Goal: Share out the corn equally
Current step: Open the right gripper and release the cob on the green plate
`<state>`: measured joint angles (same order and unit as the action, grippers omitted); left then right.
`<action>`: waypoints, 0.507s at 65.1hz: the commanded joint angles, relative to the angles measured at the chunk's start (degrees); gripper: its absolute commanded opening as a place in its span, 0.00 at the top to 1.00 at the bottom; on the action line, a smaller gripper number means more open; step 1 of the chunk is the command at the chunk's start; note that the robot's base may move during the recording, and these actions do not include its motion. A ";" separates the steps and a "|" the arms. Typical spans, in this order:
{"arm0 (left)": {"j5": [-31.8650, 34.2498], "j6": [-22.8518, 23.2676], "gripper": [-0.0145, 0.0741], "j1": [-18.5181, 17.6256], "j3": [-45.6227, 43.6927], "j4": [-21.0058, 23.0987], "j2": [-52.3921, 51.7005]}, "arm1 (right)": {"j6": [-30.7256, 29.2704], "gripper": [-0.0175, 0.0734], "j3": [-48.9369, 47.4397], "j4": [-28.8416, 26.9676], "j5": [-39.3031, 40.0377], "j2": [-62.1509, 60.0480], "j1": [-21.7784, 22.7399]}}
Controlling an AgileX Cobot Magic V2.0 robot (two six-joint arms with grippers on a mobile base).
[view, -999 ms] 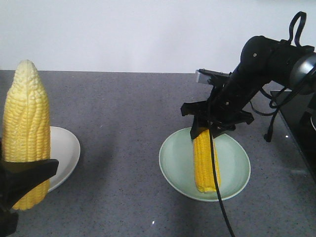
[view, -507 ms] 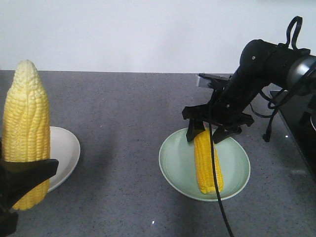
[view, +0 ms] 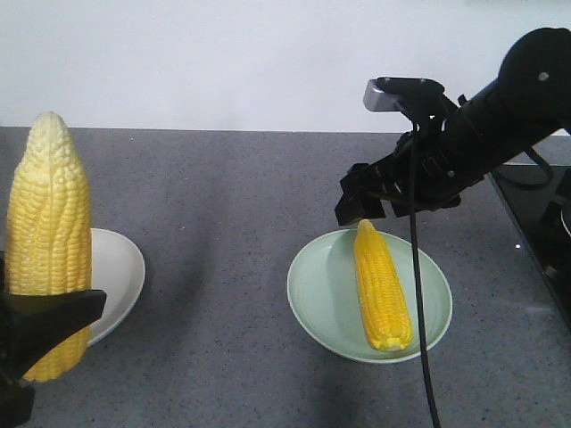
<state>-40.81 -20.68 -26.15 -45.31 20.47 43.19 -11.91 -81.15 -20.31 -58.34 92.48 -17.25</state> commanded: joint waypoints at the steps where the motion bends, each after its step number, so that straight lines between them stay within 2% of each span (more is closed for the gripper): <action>1: 3.71 0.15 0.53 -0.23 -1.28 1.52 -0.20 | -2.49 0.17 2.68 -1.05 4.61 -7.59 -1.38; 11: 3.68 0.15 0.53 -0.23 -1.28 1.52 -0.20 | -3.58 0.17 8.27 -1.10 6.84 -14.95 -3.29; 33: 1.79 0.15 0.53 -0.23 -1.28 1.52 -0.20 | -4.14 0.17 17.84 -1.27 6.42 -26.70 -3.16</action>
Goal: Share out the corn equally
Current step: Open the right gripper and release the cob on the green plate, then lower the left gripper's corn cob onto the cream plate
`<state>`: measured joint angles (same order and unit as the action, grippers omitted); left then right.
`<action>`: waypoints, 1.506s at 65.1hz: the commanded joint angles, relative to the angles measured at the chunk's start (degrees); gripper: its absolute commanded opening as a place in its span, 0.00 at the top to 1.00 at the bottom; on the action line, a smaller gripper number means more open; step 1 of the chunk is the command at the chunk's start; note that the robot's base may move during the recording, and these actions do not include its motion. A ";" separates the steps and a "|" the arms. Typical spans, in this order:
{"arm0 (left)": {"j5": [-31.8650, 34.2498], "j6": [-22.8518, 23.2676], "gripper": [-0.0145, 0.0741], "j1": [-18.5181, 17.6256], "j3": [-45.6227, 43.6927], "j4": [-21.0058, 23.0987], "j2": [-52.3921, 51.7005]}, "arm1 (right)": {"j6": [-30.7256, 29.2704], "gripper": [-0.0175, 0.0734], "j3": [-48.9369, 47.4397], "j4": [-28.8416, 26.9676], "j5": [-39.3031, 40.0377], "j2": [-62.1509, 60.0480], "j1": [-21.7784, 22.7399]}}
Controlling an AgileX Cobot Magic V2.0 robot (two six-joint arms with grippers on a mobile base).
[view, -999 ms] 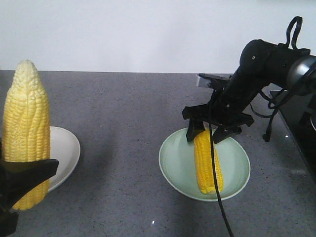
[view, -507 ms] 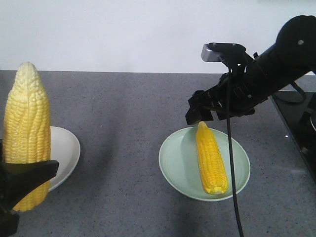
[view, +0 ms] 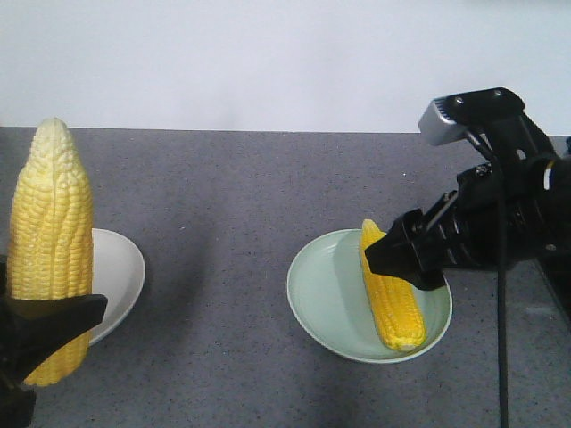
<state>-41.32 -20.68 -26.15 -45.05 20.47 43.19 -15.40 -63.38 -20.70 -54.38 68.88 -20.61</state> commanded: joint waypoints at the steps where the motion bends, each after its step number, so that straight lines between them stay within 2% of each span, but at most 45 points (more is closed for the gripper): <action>1: 2.24 0.15 0.53 -0.23 -1.54 1.52 -0.20 | -0.65 0.17 0.29 -0.87 2.46 -3.55 0.25; 11: 1.79 0.15 0.53 -0.23 -2.13 1.52 0.22 | -0.65 0.17 1.44 -0.87 2.57 -5.28 0.25; 21: -1.63 2.05 0.53 -0.23 -5.24 0.25 3.40 | -0.65 0.17 1.50 -0.87 2.37 -5.38 0.25; 39: -7.24 13.87 0.53 2.39 -13.70 -13.87 14.18 | -0.65 0.17 1.50 -0.87 2.17 -5.38 0.25; 51: -12.87 17.05 0.53 6.14 -19.86 -20.47 22.06 | -0.65 0.17 1.50 -0.87 2.17 -5.38 0.25; 59: -16.64 17.05 0.53 9.45 -23.13 -21.35 26.83 | -0.65 0.17 1.50 -0.87 2.03 -5.38 0.25; 79: -17.56 17.10 0.53 17.01 -24.86 -21.44 36.81 | -0.65 0.17 1.50 -0.87 2.03 -5.38 0.25; 98: -19.54 17.10 0.53 19.82 -24.86 -21.45 44.01 | -0.65 0.17 1.50 -0.87 2.03 -5.38 0.25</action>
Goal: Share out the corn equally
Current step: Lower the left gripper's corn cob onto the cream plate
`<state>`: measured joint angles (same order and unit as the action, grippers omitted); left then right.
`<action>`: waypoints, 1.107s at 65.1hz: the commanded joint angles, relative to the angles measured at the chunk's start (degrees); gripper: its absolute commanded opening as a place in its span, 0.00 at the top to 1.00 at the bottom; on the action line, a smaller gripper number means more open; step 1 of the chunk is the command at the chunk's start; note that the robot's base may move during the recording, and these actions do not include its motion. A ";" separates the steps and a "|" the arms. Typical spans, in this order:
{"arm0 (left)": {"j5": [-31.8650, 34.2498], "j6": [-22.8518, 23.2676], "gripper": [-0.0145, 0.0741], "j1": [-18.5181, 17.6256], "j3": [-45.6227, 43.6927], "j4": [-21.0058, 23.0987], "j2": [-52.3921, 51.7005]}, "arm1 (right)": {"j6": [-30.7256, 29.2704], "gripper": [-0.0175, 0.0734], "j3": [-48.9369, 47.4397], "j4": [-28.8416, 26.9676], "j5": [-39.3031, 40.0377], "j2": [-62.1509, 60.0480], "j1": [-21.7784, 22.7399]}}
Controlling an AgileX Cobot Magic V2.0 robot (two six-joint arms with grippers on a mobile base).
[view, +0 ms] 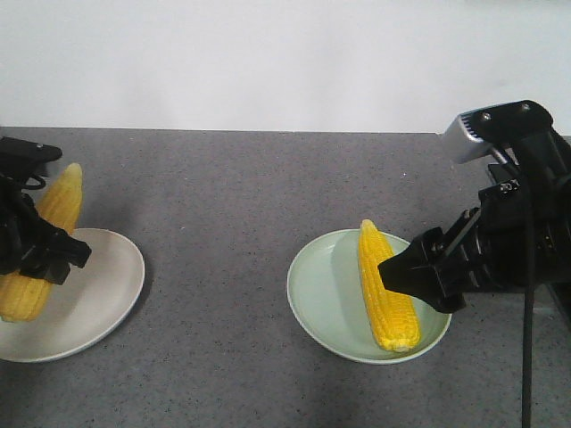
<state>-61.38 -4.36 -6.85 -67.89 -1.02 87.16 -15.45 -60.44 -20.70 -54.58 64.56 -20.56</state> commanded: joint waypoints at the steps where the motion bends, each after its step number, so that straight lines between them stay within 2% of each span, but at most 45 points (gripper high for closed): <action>1: 0.51 0.78 0.53 0.53 -2.01 0.04 0.38 | -0.60 0.17 -1.44 -0.87 2.24 -1.06 0.20; 28: 1.35 2.07 0.51 0.65 -2.01 -0.11 6.61 | -0.60 0.17 -1.44 -0.87 2.20 -1.06 0.20; 56: 0.83 2.08 0.23 0.65 -2.01 -1.18 6.61 | -0.60 0.17 -1.44 -0.87 2.20 -1.06 0.20; 72: 1.06 2.03 0.21 0.65 -2.01 -2.71 3.70 | -0.60 0.17 -1.44 -0.87 2.20 -1.06 0.20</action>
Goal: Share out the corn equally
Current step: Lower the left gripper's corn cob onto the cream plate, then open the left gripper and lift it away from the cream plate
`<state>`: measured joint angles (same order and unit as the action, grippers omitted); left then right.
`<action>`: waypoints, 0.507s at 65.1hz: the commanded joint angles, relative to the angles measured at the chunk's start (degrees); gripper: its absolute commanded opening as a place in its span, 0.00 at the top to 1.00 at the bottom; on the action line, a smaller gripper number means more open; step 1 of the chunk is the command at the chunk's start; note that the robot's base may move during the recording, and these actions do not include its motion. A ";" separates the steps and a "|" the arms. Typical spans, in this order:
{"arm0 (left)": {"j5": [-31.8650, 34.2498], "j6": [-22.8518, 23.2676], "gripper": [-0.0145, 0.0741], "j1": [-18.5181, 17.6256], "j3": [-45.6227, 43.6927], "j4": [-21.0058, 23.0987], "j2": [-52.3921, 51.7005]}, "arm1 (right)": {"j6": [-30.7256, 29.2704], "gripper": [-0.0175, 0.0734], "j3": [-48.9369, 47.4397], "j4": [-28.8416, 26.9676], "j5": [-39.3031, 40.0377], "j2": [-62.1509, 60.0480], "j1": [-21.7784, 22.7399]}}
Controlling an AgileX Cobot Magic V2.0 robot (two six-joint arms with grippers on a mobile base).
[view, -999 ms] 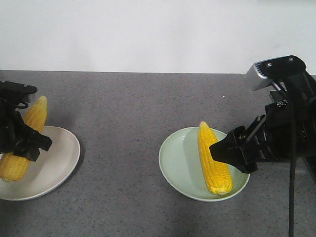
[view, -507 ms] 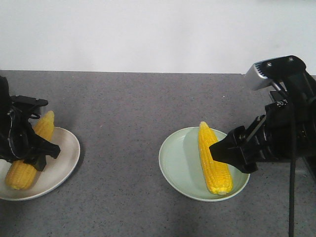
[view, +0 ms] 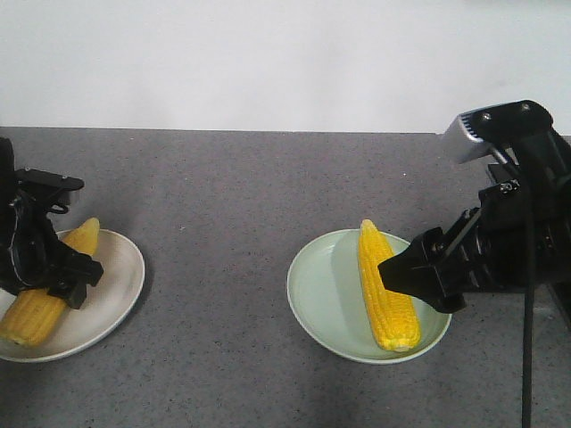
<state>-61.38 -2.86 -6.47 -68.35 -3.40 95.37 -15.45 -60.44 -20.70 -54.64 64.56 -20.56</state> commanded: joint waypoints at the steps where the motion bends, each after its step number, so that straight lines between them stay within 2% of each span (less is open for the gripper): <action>1: 1.13 0.53 0.21 0.22 -1.55 -0.19 -4.98 | -0.60 0.17 -1.44 -0.87 2.25 -1.06 0.20; 15: 2.66 -1.34 0.21 0.08 -1.55 1.27 -13.58 | -0.60 0.17 -1.44 -0.87 2.25 -1.06 0.20; 33: 7.93 -9.08 0.21 0.08 5.11 10.63 -26.76 | -0.60 0.17 -1.44 -0.87 2.25 -1.06 0.20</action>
<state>-57.81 -9.16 -6.41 -64.75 3.20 74.07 -15.45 -60.44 -20.70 -54.64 64.56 -20.56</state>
